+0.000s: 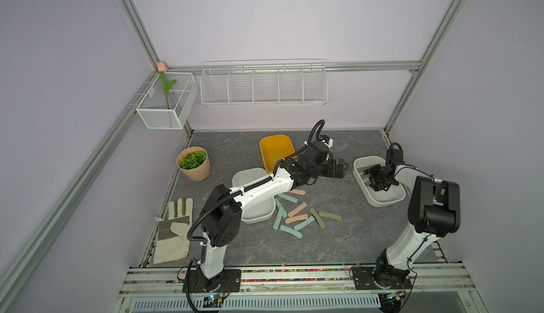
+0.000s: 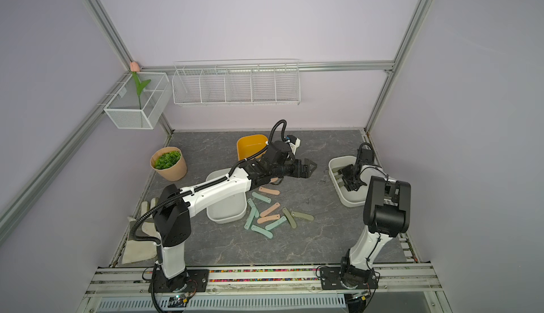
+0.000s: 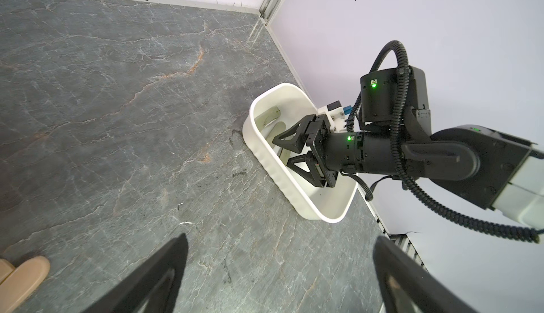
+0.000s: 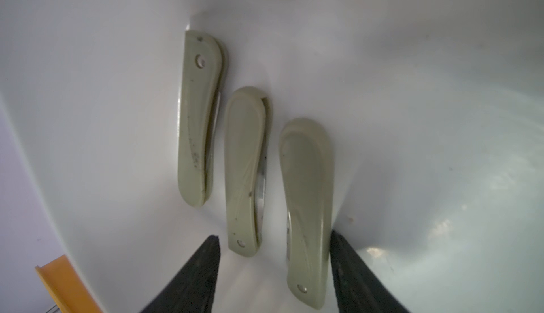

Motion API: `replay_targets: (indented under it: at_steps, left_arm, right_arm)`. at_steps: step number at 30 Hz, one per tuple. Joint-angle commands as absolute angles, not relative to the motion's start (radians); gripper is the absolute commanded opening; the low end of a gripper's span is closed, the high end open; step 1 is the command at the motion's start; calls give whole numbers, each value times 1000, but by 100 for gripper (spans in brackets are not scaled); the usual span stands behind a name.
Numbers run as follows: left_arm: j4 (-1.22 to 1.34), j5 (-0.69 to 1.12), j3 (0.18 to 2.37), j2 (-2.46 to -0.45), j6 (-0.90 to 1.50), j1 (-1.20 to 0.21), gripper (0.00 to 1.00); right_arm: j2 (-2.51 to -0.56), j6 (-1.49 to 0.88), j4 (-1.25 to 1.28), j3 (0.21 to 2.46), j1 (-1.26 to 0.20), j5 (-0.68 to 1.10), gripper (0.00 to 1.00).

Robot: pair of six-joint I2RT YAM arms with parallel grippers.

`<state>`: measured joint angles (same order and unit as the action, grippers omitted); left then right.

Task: Place the fruit knives into the storage box by color
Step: Place the fruit knife in the storage box, then adjust the fruit knife at the center of the board.

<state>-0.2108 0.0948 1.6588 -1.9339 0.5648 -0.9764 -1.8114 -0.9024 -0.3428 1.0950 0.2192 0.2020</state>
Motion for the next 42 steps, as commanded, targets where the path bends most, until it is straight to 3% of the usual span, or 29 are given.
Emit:
replay_targets:
  at_steps: [1,11,17,29,42]
  left_arm:
    - [-222,80,1700,-1952,563,-978,99]
    - [-227,49,1654,-1898,567,-978,99]
    - [-203,-11,1508,-1781,579,-977,99]
    - [-197,-155,1162,-1508,597,-972,99]
    - [-209,-173,968,-1309,619,-866,99]
  right_arm:
    - [-1828,-925,-335,1103,221,226,64]
    - [-1624,-898,-364,1050,209,211,64]
    - [-1489,-833,-422,1036,151,223,65]
    - [-1292,-704,-513,891,-152,153,67]
    - [-1111,-881,-495,614,-512,9,74]
